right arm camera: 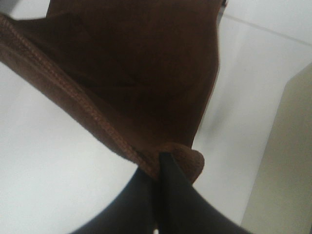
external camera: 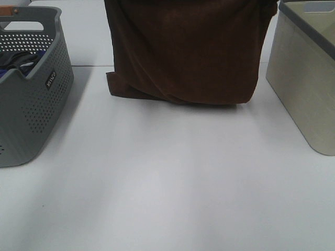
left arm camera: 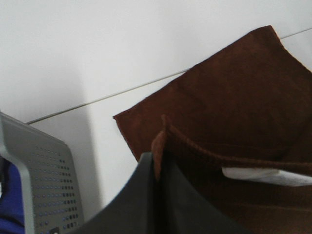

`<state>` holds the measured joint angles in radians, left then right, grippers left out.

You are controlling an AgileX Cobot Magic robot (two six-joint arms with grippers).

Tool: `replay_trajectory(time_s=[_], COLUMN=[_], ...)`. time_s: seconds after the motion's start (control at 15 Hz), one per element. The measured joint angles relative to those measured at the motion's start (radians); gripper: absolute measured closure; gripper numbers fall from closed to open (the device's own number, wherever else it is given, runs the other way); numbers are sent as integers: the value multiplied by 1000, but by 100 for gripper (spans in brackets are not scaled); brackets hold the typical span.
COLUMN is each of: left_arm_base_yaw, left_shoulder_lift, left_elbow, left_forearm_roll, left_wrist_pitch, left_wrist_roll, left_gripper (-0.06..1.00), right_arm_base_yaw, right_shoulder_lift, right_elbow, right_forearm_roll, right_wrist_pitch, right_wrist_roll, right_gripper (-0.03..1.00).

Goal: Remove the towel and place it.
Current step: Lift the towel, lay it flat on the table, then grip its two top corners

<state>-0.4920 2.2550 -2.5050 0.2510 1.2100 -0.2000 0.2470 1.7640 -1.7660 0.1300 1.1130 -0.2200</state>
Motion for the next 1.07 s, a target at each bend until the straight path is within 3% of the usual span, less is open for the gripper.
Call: replay_trajectory(time_s=[0.13, 0.27, 0.6, 1.07], left_arm_base_yaw=[0, -1, -18, -184], left_shoulder_lift=[-26, -78, -285, -529], left_elbow=[50, 149, 591, 1118], left_forearm_roll=[-118, -130, -171, -199], left_wrist_pitch=[2, 1, 1, -2], left_wrist_roll=[36, 45, 39, -74], left_gripper=[94, 94, 94, 94], right_arm_base_yaw=[0, 0, 0, 0], right_shoulder_lift=[0, -3, -88, -274], right_elbow=[29, 55, 277, 735], right_forearm_roll=[1, 19, 114, 194], right_wrist_pitch=[96, 99, 99, 101], right_wrist_roll=[1, 6, 13, 27], right_gripper=[97, 97, 97, 97])
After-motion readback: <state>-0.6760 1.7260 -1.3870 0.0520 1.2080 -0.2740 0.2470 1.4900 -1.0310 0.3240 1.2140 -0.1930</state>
